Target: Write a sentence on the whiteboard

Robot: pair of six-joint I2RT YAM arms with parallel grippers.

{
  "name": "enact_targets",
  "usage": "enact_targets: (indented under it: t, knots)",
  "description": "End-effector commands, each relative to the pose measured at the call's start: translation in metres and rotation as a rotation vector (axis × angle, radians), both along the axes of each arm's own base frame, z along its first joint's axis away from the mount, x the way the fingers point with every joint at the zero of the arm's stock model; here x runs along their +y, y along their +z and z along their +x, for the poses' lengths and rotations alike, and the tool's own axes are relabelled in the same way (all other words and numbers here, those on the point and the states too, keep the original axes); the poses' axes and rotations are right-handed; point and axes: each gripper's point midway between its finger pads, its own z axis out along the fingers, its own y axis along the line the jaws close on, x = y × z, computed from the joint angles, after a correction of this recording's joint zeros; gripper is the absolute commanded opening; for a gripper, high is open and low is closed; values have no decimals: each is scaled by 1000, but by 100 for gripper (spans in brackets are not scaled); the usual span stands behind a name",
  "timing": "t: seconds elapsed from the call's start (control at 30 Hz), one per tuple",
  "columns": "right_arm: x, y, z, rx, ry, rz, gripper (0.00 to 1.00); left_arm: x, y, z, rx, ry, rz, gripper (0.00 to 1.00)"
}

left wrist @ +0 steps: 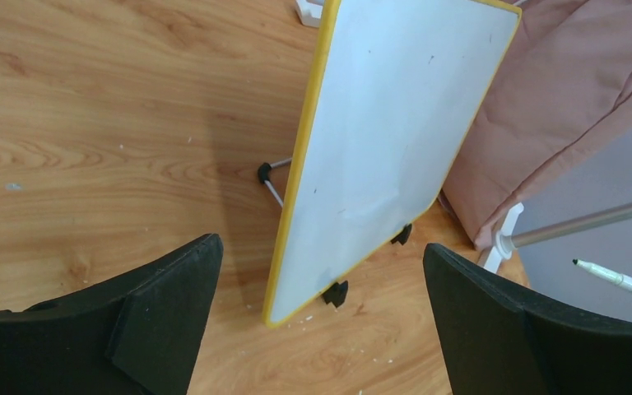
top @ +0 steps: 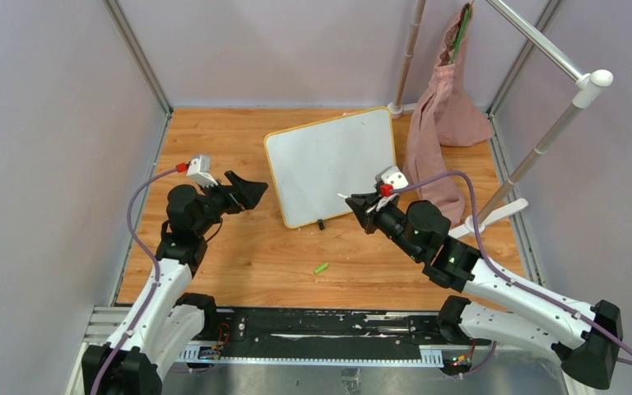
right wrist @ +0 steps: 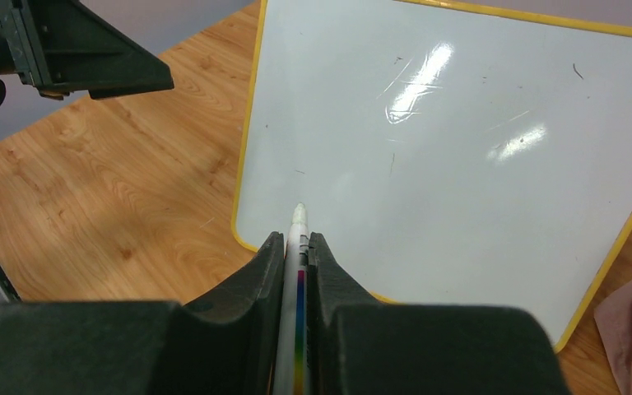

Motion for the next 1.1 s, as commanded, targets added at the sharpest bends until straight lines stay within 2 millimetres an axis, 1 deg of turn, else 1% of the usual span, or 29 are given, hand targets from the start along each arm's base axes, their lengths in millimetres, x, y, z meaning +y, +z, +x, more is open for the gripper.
enact_targets:
  t: [0.0,0.13,0.27,0.37,0.47,0.5,0.53,0.6,0.67,0.8,0.9,1.0,1.07]
  knots:
    - [2,19,-1,-27,20,59,0,-2,24,-8,-94,-10,-60,98]
    - [2,19,-1,-25,21,52,0,-1,25,-8,-89,-7,-61,98]
    - [2,19,1,-28,14,47,0,0,33,-2,-82,9,-61,98]
    - [3,18,3,-30,10,34,0,11,38,6,-53,78,-32,98]
    - [5,17,4,-36,11,22,0,29,43,13,-32,187,-16,100]
    - [6,17,4,-39,17,22,0,32,46,15,-44,212,-25,99]
    - [8,17,4,-42,27,21,0,32,45,16,-60,211,-36,99]
    - [13,19,2,-50,50,30,0,22,47,16,-88,160,-74,98]
    - [15,20,3,-54,56,35,0,13,45,17,-86,109,-80,98]
    - [15,21,9,-54,25,41,0,3,39,26,-77,34,-24,100]
    - [20,22,9,-62,43,38,0,-5,38,30,-83,-19,-4,99]
    - [24,24,11,-67,50,36,0,-18,38,25,-115,-110,-18,98]
    - [25,23,12,-68,50,33,0,-19,34,23,-115,-120,-21,98]
